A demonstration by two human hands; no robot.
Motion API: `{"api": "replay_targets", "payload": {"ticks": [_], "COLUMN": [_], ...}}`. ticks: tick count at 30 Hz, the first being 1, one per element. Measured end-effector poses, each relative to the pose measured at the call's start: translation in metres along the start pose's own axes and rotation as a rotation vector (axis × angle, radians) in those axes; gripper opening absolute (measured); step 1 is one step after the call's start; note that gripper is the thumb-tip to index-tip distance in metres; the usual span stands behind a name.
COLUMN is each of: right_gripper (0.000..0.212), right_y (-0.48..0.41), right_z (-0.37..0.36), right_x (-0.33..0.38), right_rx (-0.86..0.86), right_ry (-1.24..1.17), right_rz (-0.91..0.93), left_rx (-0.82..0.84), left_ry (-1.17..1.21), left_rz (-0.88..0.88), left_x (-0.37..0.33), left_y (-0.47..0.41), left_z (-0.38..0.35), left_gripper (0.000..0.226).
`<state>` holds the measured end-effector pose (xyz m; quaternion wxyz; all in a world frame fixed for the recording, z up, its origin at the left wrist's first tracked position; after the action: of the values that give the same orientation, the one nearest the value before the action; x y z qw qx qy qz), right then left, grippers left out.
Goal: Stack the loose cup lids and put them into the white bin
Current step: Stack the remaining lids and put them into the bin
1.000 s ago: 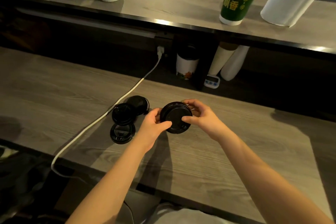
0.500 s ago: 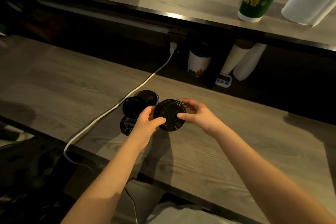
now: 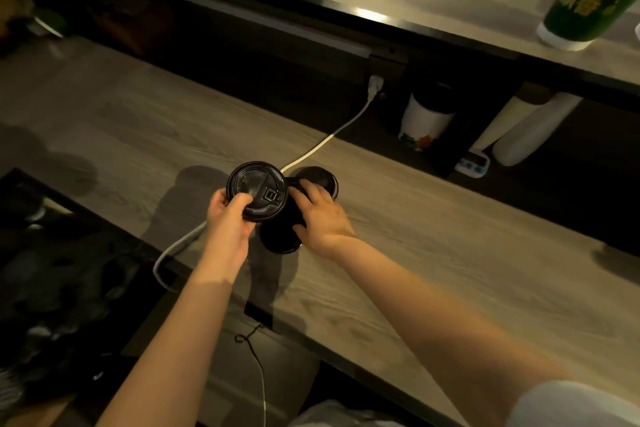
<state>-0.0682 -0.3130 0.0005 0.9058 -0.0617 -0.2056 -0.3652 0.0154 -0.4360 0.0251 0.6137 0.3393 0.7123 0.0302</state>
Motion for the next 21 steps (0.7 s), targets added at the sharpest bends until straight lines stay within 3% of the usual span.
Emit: {"api": "replay_targets", "payload": {"ticks": [7,12,16,21], "right_gripper": [0.085,0.076,0.077,0.073], "right_y": [-0.042,-0.044,-0.041,-0.021], "right_z": [-0.014,-0.02,-0.017,0.008], "right_x": [-0.003,-0.001,-0.006,-0.028], "right_rx": [0.298,0.197,0.103,-0.119], "right_ry": [0.246,0.235,0.032,-0.468], "right_rz": [0.055,0.104,0.099,-0.088], "left_rx": [-0.148,-0.261,-0.334,-0.284], "left_ry": [0.028,-0.028,-0.085,-0.079], "left_rz": [0.034,0.103,0.131,0.163], "left_x": [-0.001,0.007,0.01,0.017], "left_y": [-0.012,-0.015,-0.013,-0.007], "left_z": [0.008,0.015,0.022,0.023], "left_gripper": [0.022,0.029,0.045,0.05]}}
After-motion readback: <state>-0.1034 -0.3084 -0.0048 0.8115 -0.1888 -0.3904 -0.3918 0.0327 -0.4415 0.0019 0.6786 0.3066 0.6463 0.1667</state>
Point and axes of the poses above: each hand's wrist, its own y-axis away from the middle knuckle, its own z-axis out of the back of the hand, x = y × z, the point moved 3 cm from there along -y, towards the middle knuckle, and after that the axes turned 8 degrees about -x, right-handed, at the moved point
